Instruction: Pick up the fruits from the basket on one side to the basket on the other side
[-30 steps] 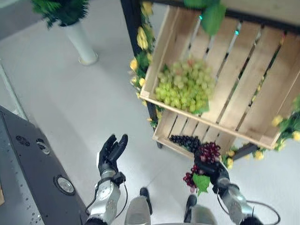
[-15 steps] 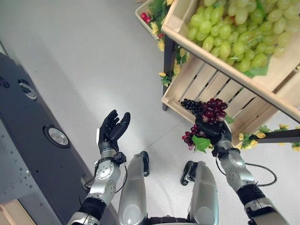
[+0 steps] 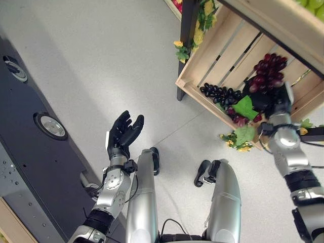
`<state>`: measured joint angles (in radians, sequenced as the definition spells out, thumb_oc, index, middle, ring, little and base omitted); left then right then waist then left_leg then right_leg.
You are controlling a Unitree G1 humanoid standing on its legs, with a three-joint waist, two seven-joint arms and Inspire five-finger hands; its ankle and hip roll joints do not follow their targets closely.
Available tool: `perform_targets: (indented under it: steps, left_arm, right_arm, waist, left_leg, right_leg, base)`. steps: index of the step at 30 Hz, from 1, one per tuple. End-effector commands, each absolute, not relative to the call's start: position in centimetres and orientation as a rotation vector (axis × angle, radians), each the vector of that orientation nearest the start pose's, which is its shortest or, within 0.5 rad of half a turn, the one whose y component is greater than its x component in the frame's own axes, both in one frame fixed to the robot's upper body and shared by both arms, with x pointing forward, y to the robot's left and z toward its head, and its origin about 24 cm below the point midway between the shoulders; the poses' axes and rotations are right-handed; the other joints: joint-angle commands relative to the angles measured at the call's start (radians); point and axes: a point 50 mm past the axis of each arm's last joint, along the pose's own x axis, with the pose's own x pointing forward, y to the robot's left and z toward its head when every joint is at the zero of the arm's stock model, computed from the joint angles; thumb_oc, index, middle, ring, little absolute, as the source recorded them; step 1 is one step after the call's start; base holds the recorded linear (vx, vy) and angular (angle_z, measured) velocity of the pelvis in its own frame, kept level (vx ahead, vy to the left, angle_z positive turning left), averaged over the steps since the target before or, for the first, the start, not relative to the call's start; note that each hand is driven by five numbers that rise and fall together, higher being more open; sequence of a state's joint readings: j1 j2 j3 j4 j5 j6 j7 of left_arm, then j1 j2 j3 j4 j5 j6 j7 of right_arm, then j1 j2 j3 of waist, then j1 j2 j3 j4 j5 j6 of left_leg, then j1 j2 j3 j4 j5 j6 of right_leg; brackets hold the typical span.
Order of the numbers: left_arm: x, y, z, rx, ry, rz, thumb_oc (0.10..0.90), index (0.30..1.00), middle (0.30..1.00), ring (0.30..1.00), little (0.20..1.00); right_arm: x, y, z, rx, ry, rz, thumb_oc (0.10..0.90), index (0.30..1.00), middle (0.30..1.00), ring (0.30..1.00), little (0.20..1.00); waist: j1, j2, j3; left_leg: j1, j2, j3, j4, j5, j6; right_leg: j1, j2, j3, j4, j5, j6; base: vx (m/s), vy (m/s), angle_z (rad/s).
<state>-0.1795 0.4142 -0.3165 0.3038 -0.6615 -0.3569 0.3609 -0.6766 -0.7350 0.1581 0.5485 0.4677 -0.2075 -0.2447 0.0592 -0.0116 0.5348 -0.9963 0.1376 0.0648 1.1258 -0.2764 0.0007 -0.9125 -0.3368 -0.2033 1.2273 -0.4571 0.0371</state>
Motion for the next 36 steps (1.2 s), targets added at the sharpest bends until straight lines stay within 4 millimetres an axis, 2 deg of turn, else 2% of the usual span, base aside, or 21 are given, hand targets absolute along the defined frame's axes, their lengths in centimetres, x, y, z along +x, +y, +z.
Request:
perform_targets:
  steps: [1,4,10,15,16,17,25,36]
  left_arm:
    - [28.2,18.9,8.3,-0.266,-0.293,0.135,0.800,0.900,0.900,0.900,0.900]
    - [28.2,19.1,8.5,-0.278,-0.295,0.142,0.800,0.900,0.900,0.900,0.900]
    - [28.2,19.1,9.1,-0.263,-0.309,0.120,0.800,0.900,0.900,0.900,0.900]
    - [28.2,19.0,9.6,-0.259,-0.328,0.095,0.800,0.900,0.900,0.900,0.900]
    - [28.2,19.0,9.6,-0.261,-0.329,0.093,0.800,0.900,0.900,0.900,0.900]
    - [28.2,19.0,9.6,-0.262,-0.330,0.093,0.800,0.900,0.900,0.900,0.900]
    - [28.3,18.3,9.8,-0.284,-0.335,0.085,0.800,0.900,0.900,0.900,0.900]
    - [28.4,17.6,10.0,-0.301,-0.330,0.063,0.800,0.900,0.900,0.900,0.900]
  right_arm:
    - [33.8,-30.9,28.5,-0.398,-0.646,-0.529,0.400,0.300,0.300,0.300,0.300]
    - [33.9,-31.8,30.0,-0.489,-0.622,-0.621,0.400,0.300,0.300,0.300,0.300]
    - [34.0,-34.0,30.6,-0.686,-0.474,-0.708,0.400,0.300,0.300,0.300,0.300]
    - [34.1,-35.0,31.5,-0.817,-0.383,-0.805,0.400,0.300,0.300,0.300,0.300]
    - [34.1,-35.2,31.6,-0.840,-0.354,-0.833,0.731,0.796,0.796,0.796,0.796]
    - [34.2,-35.3,31.7,-0.843,-0.342,-0.842,0.800,0.900,0.900,0.900,0.900]
    - [34.8,-35.9,31.6,-0.819,-0.213,-0.852,0.800,0.900,0.900,0.900,0.900]
    - [34.8,-37.3,28.9,-0.794,-0.089,-0.842,0.800,0.900,0.900,0.900,0.900]
  waist:
    - [0.030,0.032,-0.020]
    - [0.038,0.029,-0.016]
    - [0.059,0.014,-0.015]
    - [0.069,0.014,-0.015]
    - [0.072,0.014,-0.015]
    - [0.073,0.014,-0.015]
    - [0.077,0.028,-0.015]
    - [0.075,0.038,-0.015]
  left_leg:
    - [0.031,-0.023,-0.046,0.029,-0.117,0.048]
    - [0.001,-0.024,-0.056,0.038,-0.113,0.054]
    - [-0.025,-0.029,-0.073,0.046,-0.109,0.058]
    - [-0.023,-0.026,-0.074,0.020,-0.094,0.058]
    - [-0.022,-0.026,-0.074,0.015,-0.091,0.057]
    - [-0.021,-0.025,-0.074,0.010,-0.088,0.057]
    - [0.032,-0.020,-0.056,-0.082,-0.061,0.049]
    - [0.100,-0.018,-0.032,-0.164,-0.035,0.041]
  right_leg:
    - [-0.010,0.021,0.014,-0.092,0.129,-0.046]
    - [-0.032,0.026,0.011,-0.078,0.128,-0.052]
    - [-0.042,0.025,-0.009,-0.080,0.141,-0.049]
    - [-0.033,0.025,-0.022,-0.105,0.158,-0.045]
    - [-0.030,0.025,-0.024,-0.111,0.162,-0.044]
    - [-0.029,0.025,-0.025,-0.113,0.163,-0.043]
    - [0.016,0.035,-0.036,-0.180,0.176,-0.043]
    - [0.068,0.032,-0.049,-0.228,0.181,-0.041]
  base:
    - [-0.06,-0.037,0.06]
    - [-0.06,-0.009,0.03]
    - [-0.03,-0.035,0.08]
    - [-0.01,-0.006,0.01]
    - [0.00,0.000,0.00]
    - [0.00,0.000,0.00]
    - [-0.01,0.004,0.03]
    - [0.00,-0.001,0.02]
